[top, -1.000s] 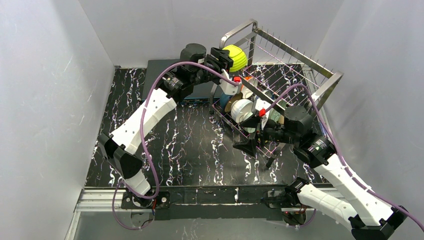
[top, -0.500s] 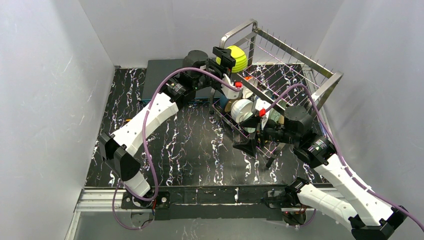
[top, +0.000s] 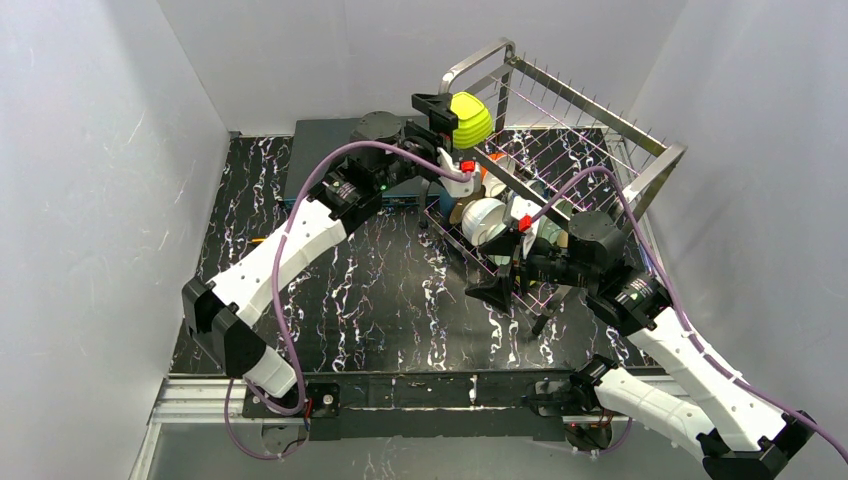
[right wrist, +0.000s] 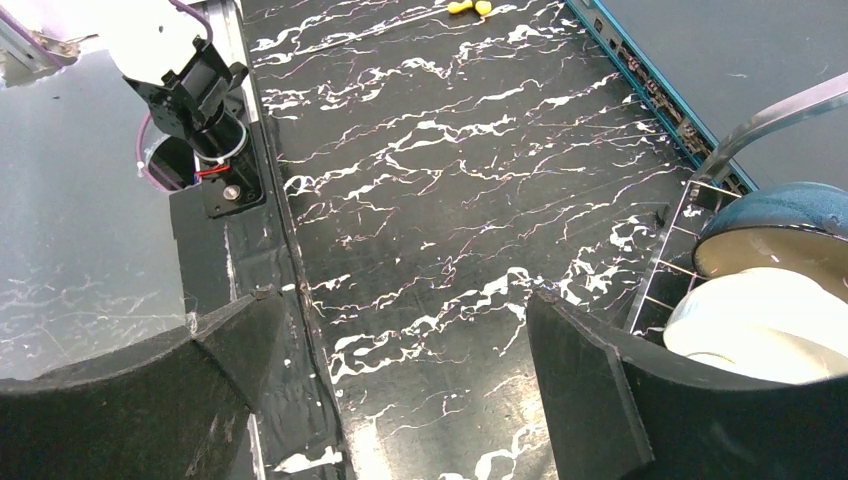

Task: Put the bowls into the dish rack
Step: Turn the bowl upside down on the dish rack, then move the dish rack to the center of the board.

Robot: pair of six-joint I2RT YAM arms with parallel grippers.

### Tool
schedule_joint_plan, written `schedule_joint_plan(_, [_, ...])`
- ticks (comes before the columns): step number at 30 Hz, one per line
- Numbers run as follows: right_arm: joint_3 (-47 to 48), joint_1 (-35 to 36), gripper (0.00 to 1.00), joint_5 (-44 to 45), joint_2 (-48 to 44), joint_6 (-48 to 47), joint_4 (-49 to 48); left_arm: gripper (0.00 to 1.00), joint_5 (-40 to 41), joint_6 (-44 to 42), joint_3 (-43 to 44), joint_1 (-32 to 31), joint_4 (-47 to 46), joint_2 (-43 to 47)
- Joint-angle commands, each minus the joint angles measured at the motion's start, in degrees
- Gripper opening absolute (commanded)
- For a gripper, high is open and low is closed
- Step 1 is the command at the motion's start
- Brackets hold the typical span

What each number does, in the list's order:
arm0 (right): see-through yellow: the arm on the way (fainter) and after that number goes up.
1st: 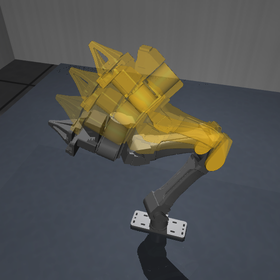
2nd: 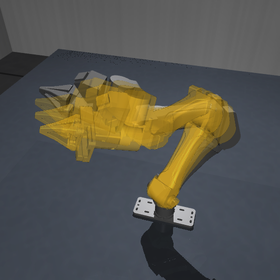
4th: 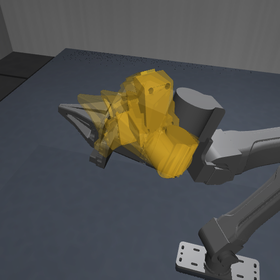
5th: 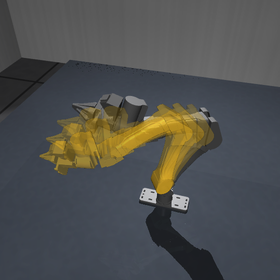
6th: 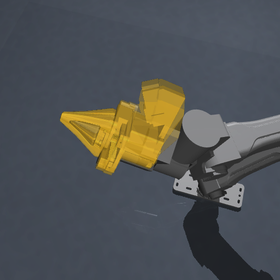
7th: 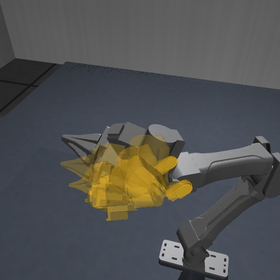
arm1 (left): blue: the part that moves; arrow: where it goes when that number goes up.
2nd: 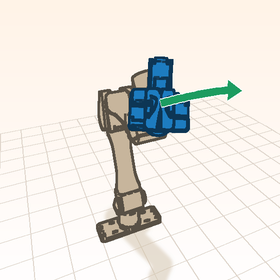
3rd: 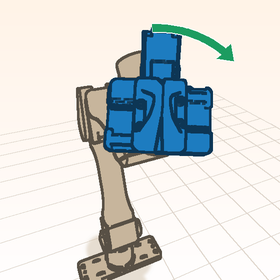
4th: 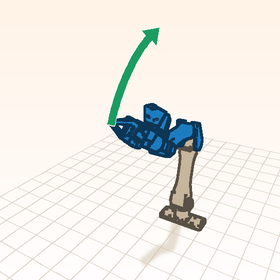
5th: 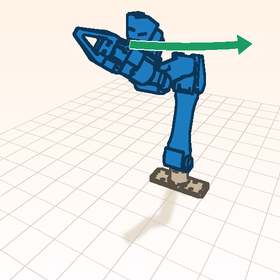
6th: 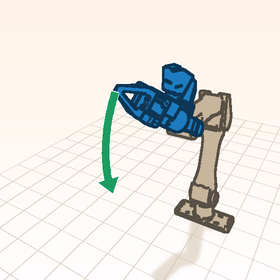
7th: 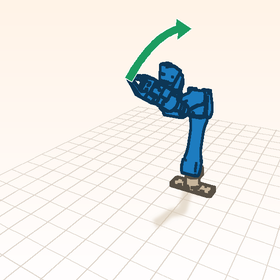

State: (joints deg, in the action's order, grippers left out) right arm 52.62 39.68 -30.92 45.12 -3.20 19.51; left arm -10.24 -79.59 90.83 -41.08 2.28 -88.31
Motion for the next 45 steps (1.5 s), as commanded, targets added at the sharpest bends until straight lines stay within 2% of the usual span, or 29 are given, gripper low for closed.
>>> schedule_joint_plan(1, [-0.06,-0.3,0.99,-1.0,-0.04,0.82,-3.05,0.98,0.15,4.4,0.47,-0.23,-5.59,4.53])
schedule_joint_plan(6, [-0.19,-0.27,0.99,-0.9,0.14,0.92,-3.34,0.98,-0.03,7.57,-0.36,-0.23,-6.15,6.97])
schedule_joint_plan(16, [-0.45,-0.27,0.99,-1.38,1.58,1.09,-4.55,0.98,1.04,14.74,-10.32,1.5,-9.77,16.27])
schedule_joint_plan(27, [-0.41,-0.29,0.99,-1.51,2.16,1.53,-4.76,0.98,3.1,22.64,-15.42,2.99,-12.43,21.34])
schedule_joint_plan(32, [-0.71,-0.22,0.99,-1.57,2.44,1.81,-4.77,0.98,7.8,32.42,-21.92,3.7,-13.39,27.31])
schedule_joint_plan(38, [-1.59,-0.22,0.99,-1.86,3.14,2.66,-6.04,0.98,19.22,51.9,-34.01,4.2,-13.36,36.54])
schedule_joint_plan(45, [-3.03,-0.24,0.99,-0.18,3.49,2.76,-6.11,0.98,23.84,71.64,-49.97,4.43,-13.36,47.26])
